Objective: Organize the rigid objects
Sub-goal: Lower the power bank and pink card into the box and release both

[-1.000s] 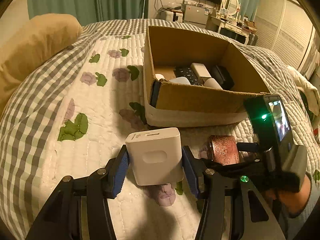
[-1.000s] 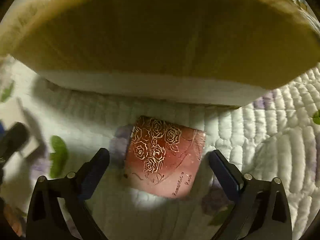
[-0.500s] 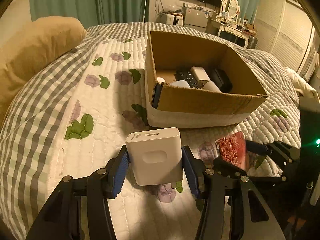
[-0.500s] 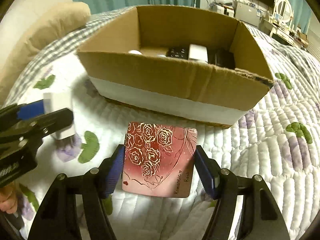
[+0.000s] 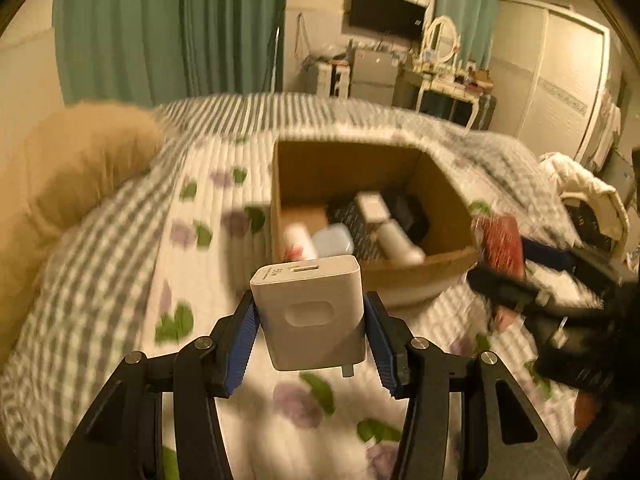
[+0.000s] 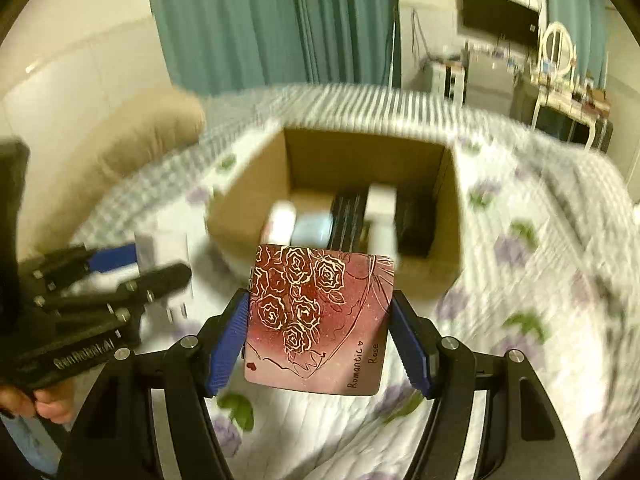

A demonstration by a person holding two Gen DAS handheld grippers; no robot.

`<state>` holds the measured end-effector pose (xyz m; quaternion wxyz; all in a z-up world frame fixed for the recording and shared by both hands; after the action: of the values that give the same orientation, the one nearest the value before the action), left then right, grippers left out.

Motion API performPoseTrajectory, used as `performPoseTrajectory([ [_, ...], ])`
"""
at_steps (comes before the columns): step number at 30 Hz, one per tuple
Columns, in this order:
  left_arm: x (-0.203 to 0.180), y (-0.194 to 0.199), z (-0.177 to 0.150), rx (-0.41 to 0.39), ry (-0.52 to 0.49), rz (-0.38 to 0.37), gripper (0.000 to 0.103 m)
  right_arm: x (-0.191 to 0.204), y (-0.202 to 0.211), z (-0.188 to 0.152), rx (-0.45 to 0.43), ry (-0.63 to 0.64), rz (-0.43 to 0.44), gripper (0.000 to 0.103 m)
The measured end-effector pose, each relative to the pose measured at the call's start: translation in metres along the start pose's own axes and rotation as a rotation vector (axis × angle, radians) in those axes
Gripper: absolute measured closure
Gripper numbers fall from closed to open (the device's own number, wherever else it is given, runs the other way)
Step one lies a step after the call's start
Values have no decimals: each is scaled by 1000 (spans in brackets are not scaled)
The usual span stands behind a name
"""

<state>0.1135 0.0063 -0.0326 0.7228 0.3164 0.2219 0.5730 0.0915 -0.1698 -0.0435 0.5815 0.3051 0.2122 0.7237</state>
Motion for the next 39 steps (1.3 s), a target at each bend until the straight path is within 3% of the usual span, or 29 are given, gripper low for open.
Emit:
performPoseTrajectory([
  [7, -10, 11, 66, -104, -57, 6, 50, 12, 38, 93, -170, 49, -1, 35],
  [12, -15, -5, 108, -145, -87, -10, 50, 6, 29, 134, -189, 47, -1, 35],
  [16, -13, -29, 127, -122, -93, -6, 50, 1, 8, 154, -171, 53, -22, 35],
  [20, -11, -56, 133, -106, -110, 20, 50, -4, -19, 164, -127, 57, -35, 35],
  [35, -12, -141, 119, 48, -146, -16, 50, -36, -122, 153, 45, 37, -61, 35],
  [39, -17, -160, 114, 85, -202, -23, 50, -44, -145, 151, 81, 45, -54, 35],
])
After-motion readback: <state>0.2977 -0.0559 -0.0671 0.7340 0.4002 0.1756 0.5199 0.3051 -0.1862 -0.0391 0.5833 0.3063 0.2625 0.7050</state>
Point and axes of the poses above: each gripper's, at about its wrist camera, not at the fingertips, and y roughly against the way its jaws point, x to its left, z to its top, the point moved 2 cm from there along -y, roughly the way its jaws point, and after that the axes turned 8 degrees about -y, right-handed, at the moved point
